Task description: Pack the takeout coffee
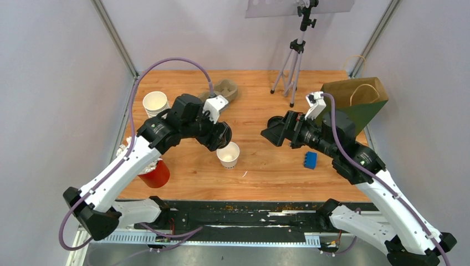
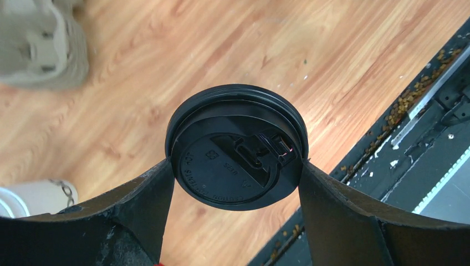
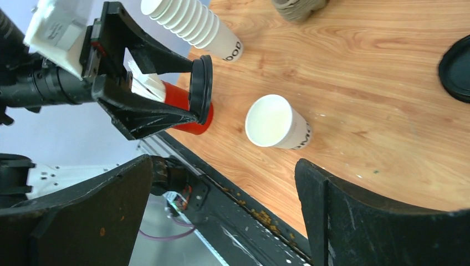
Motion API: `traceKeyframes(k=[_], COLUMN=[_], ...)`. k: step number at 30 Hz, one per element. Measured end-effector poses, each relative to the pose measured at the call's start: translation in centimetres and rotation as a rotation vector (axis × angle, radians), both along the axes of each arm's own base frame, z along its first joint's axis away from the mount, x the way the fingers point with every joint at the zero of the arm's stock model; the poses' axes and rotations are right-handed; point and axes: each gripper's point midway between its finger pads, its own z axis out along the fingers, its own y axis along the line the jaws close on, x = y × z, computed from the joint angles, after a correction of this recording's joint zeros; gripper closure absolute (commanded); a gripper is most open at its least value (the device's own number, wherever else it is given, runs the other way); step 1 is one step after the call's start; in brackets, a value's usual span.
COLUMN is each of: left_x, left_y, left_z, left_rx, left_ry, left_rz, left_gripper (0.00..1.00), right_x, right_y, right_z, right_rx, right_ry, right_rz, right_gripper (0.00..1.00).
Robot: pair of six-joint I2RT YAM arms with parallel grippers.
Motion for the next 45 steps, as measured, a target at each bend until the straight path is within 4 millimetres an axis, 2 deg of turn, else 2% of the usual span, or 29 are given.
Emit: traceKeyframes(k=[2,9,22,39,45], left_x=[-0.1,1.1,0.9,0.9,0.9], left_y=[0.4,-0.2,-2.0,-2.4,-2.5], left_z=[-1.2,-2.7,-8.2,-10.2,-11.5], left_rx=[0.045,0.081,0.254,0.326,0.355], left_ry=[0.061,0.154,0.292,0.321,0.347], left_rz=[0.035,0.136,0.176,0.175,0.172], left_gripper=[0.2,0.19,0.17,0.14,0.12], right_x=[-0.4,-1.5,-2.1,-2.4,-2.5], right_y=[-0.8,-2.3,-3.4,-3.7,-3.7], right_z=[0.0,-0.3,-0.5,-0.4,-0.3], right_rx=[-0.036,-0.085,-0.115,-0.11,-0.107], right_ry=[-0.02,-0.05,-0.071,-0.083,-0.087], right_rz=[-0.006,-0.011,-0.023,-0.023,-0.023], right_gripper=[0.0,0.0,0.0,0.0,0.0])
